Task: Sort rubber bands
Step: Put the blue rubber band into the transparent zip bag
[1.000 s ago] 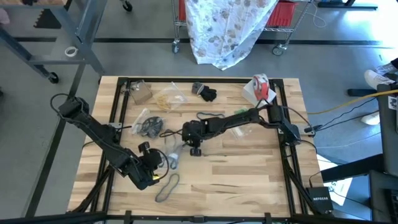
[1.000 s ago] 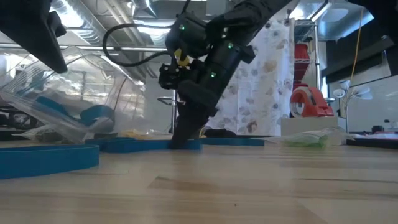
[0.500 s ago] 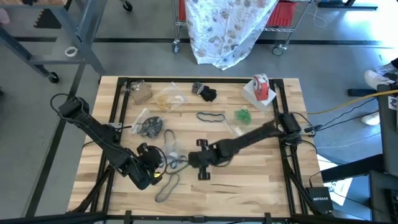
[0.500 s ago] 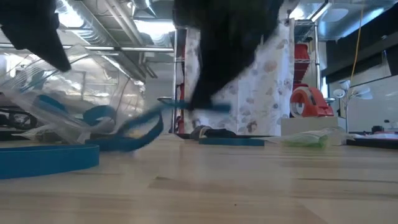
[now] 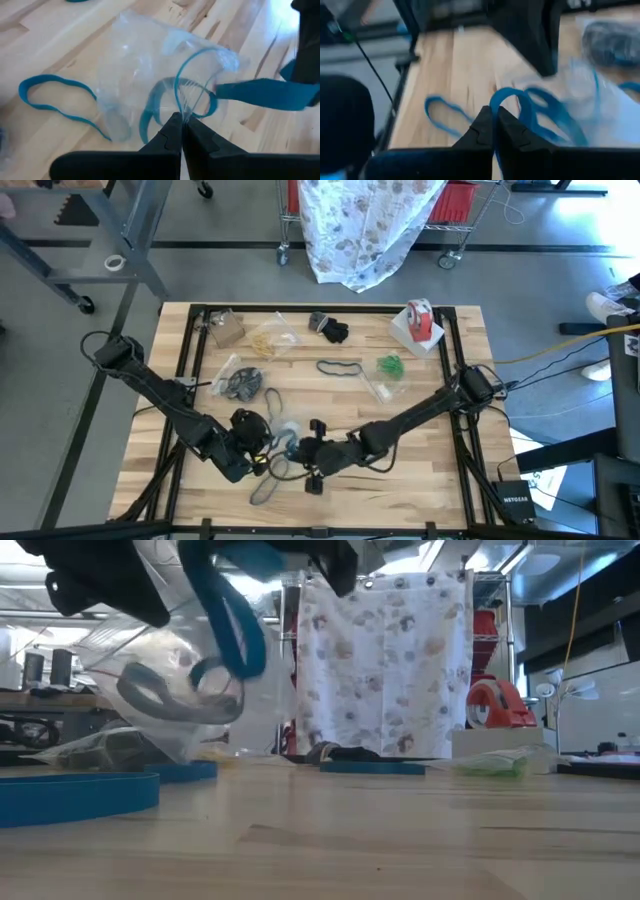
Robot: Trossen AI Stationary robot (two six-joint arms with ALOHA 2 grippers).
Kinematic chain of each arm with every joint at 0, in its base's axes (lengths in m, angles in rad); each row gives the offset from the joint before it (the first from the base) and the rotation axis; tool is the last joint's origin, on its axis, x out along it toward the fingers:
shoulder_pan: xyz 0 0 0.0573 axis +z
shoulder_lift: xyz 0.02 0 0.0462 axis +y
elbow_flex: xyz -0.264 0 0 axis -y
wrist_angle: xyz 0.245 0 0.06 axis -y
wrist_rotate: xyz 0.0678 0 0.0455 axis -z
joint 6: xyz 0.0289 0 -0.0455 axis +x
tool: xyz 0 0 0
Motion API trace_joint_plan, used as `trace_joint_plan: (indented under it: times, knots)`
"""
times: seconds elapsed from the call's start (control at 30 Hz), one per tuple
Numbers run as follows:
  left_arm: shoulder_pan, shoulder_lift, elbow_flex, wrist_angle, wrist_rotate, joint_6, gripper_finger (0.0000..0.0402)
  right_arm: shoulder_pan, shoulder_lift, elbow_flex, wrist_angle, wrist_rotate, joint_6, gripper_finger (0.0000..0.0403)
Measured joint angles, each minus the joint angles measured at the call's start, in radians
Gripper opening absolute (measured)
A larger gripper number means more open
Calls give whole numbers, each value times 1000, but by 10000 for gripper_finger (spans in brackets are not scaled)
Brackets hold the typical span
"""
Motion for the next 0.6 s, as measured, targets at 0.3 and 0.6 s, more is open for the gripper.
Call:
trace_joint_plan:
  times: [0.3, 0.6]
  knots:
    - [19, 0, 0, 63, -5, 60, 1, 6, 0, 1, 52, 73, 40, 3]
    - [15, 0, 0, 157, -5, 122, 1, -8, 43, 2, 61, 179, 41, 3]
